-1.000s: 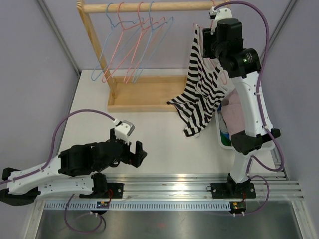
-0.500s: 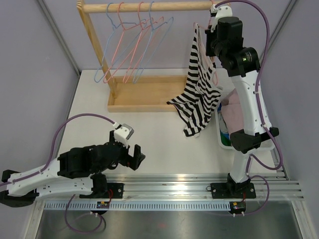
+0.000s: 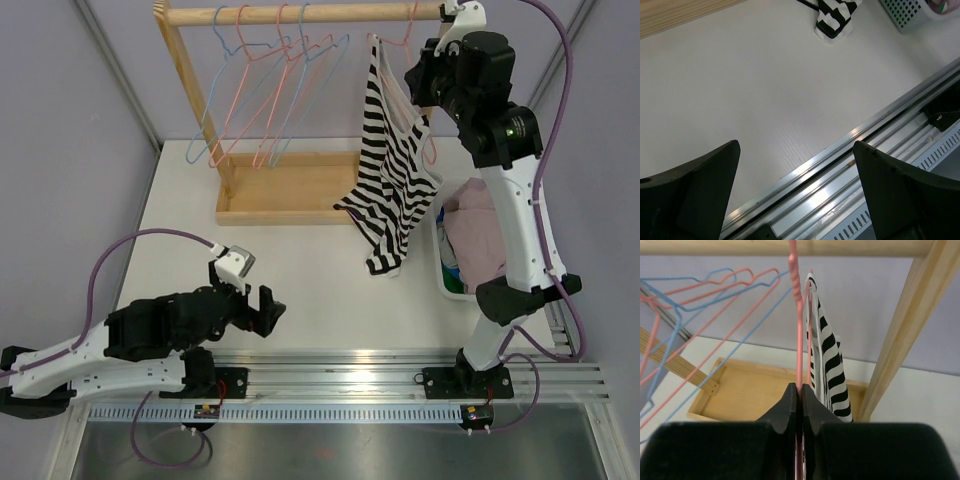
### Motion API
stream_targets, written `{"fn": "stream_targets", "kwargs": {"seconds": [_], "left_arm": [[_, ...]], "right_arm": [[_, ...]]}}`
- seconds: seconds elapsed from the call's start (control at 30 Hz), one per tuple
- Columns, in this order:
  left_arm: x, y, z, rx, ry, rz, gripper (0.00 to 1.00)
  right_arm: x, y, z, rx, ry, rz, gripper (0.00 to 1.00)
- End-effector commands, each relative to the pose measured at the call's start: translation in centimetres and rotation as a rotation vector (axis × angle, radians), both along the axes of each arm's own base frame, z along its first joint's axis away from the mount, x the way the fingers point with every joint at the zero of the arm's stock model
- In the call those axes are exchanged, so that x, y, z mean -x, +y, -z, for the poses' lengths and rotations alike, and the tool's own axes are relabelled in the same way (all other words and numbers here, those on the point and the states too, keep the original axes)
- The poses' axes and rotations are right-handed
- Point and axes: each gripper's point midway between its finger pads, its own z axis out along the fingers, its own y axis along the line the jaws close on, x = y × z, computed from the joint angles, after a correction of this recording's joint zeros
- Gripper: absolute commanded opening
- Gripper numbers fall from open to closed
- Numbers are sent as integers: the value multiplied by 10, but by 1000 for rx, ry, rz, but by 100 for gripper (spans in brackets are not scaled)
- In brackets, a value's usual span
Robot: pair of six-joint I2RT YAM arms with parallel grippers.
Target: Remove the tank top from the hanger
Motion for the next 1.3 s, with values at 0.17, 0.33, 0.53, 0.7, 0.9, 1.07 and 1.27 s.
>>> {"fn": "stream_targets", "kwargs": {"seconds": [0.17,0.33,0.53,0.7,0.9,1.07,1.27], "left_arm": [[-19,-1,-49,195,-84,-125,99],[-33,-9,-97,283,-168,-166,99],[-46,-20,-146,309,-289,-171,99],[-59,-40,-158,270,-363,-182,99],[-71,-66,-143,170,-382,-187,99],[-70,-85,-143,181,-382,-143,98],[-77,-92,-141,156,-381,-171,81]], "right_arm": [[57,9,-65,-128,-148,-160,0],[120,6,-56,-178,-138,-263,0],[199,16,-1,-229,-13,-472,0],[261,22,38,-334,57,-623,0],[307,27,61,-391,99,-767,0],[332,31,59,-425,116,-876,0],[348,32,60,-427,133,-933,0]]}}
